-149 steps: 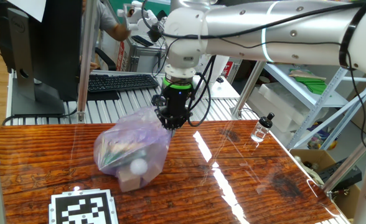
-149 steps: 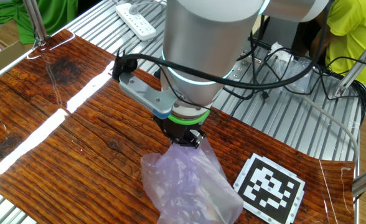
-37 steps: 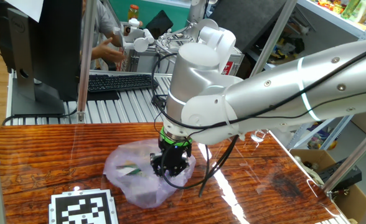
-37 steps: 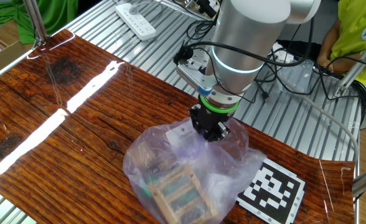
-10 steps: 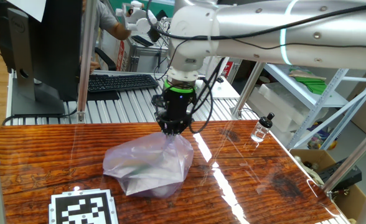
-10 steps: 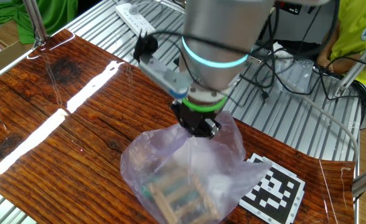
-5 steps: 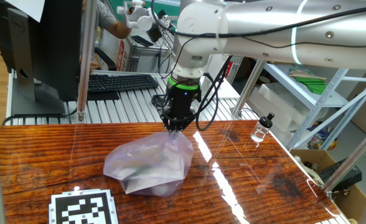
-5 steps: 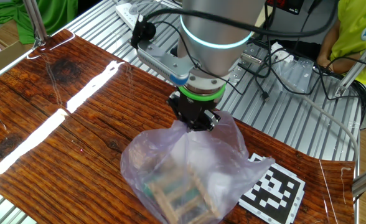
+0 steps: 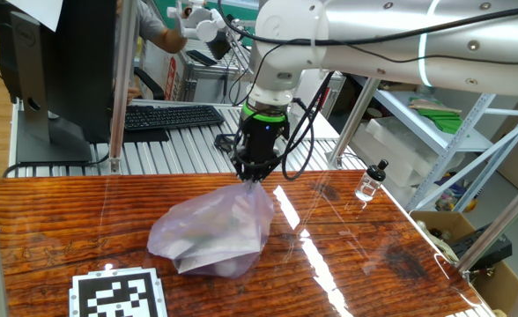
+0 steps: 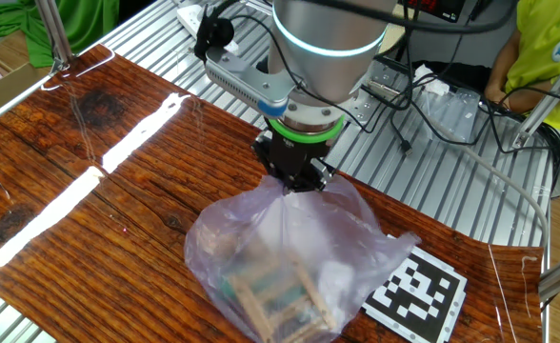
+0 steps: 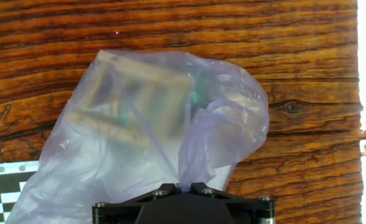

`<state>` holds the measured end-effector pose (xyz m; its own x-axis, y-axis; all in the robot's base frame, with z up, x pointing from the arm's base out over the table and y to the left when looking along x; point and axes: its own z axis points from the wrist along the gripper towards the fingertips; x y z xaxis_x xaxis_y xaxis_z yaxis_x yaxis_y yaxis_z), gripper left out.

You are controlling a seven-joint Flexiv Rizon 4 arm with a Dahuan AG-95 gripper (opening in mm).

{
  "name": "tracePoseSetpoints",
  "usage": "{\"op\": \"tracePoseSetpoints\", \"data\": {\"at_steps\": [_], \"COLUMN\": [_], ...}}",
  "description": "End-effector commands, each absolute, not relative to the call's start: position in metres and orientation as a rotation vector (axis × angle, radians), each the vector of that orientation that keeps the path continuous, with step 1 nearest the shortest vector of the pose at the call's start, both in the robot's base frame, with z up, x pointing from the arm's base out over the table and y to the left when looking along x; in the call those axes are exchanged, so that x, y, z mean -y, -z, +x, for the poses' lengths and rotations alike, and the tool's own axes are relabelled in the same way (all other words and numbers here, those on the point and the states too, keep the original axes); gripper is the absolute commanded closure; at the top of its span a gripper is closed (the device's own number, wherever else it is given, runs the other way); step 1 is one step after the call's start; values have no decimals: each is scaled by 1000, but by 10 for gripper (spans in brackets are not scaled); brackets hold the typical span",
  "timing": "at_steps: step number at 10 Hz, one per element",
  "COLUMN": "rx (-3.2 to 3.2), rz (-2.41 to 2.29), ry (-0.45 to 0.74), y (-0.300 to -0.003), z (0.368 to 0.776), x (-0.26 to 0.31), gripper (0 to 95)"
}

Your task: Pick up a bag of things

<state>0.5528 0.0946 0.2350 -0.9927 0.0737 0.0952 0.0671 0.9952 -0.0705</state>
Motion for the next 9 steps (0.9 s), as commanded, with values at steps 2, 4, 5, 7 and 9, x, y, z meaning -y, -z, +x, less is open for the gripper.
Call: {"op": "tracePoseSetpoints", "data": {"at_steps": [2,4,5,7,9], "rx": [3037,3036,3036,3035,3033], "rz": [-92,-76,-65,-44,-26], "ry": [-119,-127,-129,-130,-133], "y": [-242,-247,-250,-256,-261], "z": [551,550,549,549,549], "x": [-92,-90,-88,-84,-80], "gripper": [950,950,950,950,950]}}
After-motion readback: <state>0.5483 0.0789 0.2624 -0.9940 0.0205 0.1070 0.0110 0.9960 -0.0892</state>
